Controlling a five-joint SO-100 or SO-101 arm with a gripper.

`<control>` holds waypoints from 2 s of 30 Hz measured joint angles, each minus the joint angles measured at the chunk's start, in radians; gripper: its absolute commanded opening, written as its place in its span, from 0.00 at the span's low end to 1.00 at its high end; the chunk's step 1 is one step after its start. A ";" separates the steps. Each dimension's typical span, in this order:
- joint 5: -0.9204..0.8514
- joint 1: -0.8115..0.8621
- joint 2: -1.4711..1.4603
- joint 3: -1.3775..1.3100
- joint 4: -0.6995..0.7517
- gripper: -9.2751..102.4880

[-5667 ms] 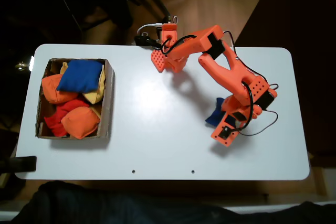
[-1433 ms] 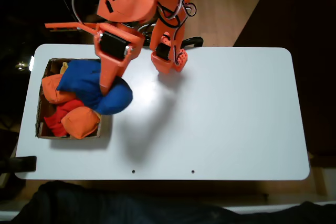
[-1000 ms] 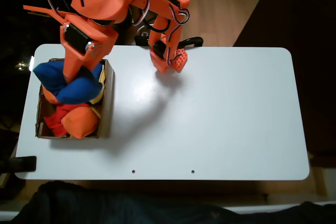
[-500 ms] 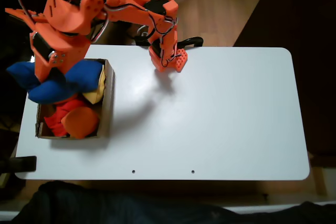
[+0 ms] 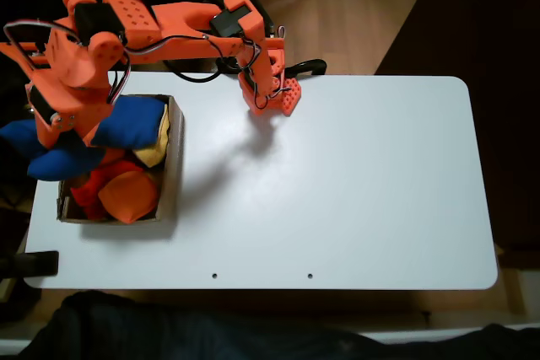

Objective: Grasp a bag and put it in the box.

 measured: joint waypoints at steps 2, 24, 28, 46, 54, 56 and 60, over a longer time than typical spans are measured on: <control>0.000 0.005 -0.021 0.000 -0.015 0.08; -0.003 0.008 -0.140 -0.031 -0.091 0.13; -0.003 0.008 -0.140 -0.031 -0.098 0.16; -0.012 0.008 -0.120 0.055 -0.189 0.36; -0.009 0.008 -0.035 0.143 -0.232 0.45; -0.002 0.008 -0.008 0.156 -0.232 0.47; 0.025 -0.008 0.052 0.189 -0.227 0.52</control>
